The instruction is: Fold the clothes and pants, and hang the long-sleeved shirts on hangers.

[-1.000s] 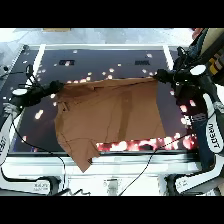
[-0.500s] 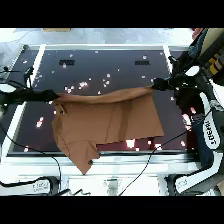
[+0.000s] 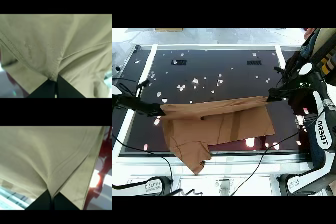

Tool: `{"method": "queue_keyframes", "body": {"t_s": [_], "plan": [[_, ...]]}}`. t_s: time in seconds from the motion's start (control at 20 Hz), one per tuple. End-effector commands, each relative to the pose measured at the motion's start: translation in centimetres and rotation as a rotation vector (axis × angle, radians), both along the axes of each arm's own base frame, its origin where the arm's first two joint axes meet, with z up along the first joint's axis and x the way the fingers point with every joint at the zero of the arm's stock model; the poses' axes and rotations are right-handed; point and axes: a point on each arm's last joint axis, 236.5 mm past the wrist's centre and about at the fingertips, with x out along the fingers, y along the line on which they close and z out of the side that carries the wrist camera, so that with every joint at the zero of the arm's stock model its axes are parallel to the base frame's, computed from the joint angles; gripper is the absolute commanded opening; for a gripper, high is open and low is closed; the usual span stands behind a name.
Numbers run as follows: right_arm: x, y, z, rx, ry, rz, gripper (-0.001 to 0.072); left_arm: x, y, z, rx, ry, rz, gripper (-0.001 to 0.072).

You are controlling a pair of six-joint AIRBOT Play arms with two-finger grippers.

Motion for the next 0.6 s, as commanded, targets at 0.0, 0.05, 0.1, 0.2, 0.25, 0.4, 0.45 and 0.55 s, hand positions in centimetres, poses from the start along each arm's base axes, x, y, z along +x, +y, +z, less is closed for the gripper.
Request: {"method": "queue_keyframes", "body": {"t_s": [0.0,0.05,0.1,0.2,0.25,0.4,0.45,0.55], "plan": [[-1.8,0.0,-1.7,-0.004,0.077,-0.003,0.0012,-2.2,-0.2,-1.8,-0.003,0.142,-0.008,0.0006],[-1.7,0.0,-2.5,-0.005,0.074,-0.016,0.0013,-2.2,-0.2,-2.2,-0.007,0.152,-0.008,0.0007],[-1.3,-0.1,-3.1,-0.009,0.06,-0.031,0.008,-2.1,-0.2,-2.4,-0.008,0.155,-0.006,0.0019],[-0.2,-0.3,-3.5,-0.016,0.017,-0.056,0.0561,-2.0,-0.1,-2.7,-0.009,0.159,-0.003,0.0263],[0.3,-0.4,-3.4,-0.019,-0.003,-0.064,0.0683,-2.0,-0.1,-2.7,-0.008,0.158,-0.003,0.0504],[1.3,-0.8,-2.8,-0.037,-0.04,-0.07,0.0684,-2.0,-0.1,-2.7,-0.008,0.16,0.002,0.0524],[1.5,-1.7,-2.7,-0.076,-0.05,-0.064,0.0684,-2.0,-0.1,-2.7,-0.007,0.16,0.004,0.0405],[1.4,-4.7,-2.8,-0.204,-0.051,-0.05,0.0667,-1.9,0.0,-2.1,-0.002,0.143,0.004,0.018]]}}
